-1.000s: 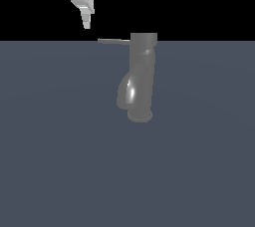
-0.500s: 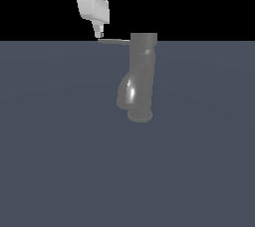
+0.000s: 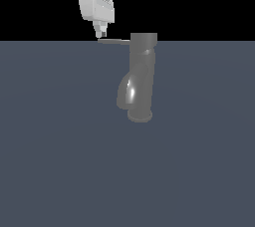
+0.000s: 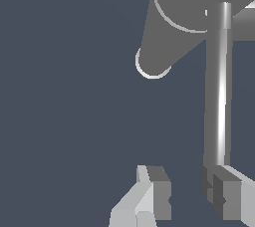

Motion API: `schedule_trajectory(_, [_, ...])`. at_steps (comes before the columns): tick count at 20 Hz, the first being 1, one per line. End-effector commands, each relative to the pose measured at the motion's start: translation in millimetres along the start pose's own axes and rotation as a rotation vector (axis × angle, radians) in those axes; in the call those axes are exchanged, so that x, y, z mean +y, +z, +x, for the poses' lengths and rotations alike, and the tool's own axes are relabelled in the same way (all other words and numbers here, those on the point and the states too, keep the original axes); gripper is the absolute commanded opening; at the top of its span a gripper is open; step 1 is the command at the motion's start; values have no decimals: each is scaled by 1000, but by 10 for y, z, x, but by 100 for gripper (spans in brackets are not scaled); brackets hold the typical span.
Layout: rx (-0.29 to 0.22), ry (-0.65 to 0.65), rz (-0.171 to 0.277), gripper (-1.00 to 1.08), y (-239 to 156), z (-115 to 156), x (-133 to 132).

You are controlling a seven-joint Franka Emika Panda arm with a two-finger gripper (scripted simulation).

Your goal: Turn on the faucet by rotating a designated handle.

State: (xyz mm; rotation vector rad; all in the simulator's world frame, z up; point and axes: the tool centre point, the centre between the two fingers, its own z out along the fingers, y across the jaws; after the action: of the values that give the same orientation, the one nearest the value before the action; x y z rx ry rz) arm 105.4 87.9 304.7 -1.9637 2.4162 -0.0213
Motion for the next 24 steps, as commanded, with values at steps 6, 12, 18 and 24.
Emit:
schedule_trajectory(6, [14, 30, -28, -100, 200, 209, -31])
schedule_trajectory(12, [14, 31, -28, -100, 199, 216, 17])
schedule_trajectory(18, [14, 31, -28, -100, 195, 223, 171])
schedule_trajectory(24, [14, 31, -28, -100, 191, 231, 331])
